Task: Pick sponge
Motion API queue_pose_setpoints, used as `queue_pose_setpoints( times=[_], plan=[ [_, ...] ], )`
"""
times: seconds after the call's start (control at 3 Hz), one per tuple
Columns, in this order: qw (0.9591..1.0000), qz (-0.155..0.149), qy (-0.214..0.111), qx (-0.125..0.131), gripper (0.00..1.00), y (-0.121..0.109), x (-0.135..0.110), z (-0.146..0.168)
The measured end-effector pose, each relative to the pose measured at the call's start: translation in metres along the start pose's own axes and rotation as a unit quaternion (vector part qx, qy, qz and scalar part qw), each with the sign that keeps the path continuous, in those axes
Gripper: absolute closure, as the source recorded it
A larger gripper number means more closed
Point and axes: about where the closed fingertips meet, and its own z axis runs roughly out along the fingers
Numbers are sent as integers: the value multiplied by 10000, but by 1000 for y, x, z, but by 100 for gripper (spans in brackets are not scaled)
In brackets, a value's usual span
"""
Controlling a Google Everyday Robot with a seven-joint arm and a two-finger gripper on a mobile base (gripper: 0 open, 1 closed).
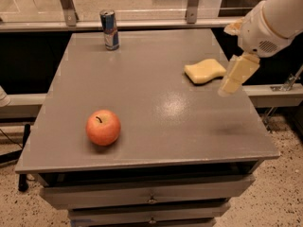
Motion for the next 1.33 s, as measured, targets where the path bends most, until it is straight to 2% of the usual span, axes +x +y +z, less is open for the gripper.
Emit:
queue_pose_setpoints(
  times=[0.33, 0.67, 1.0, 1.33],
  plan=[
    [9992, 272, -277, 29, 0, -26, 3, 39],
    [9968, 599, -535, -2, 0, -43, 5, 74],
    [9944, 814, -669, -30, 0, -55, 6, 103],
    [9928, 995, -662, -44, 0, -64, 18, 124]
  ],
)
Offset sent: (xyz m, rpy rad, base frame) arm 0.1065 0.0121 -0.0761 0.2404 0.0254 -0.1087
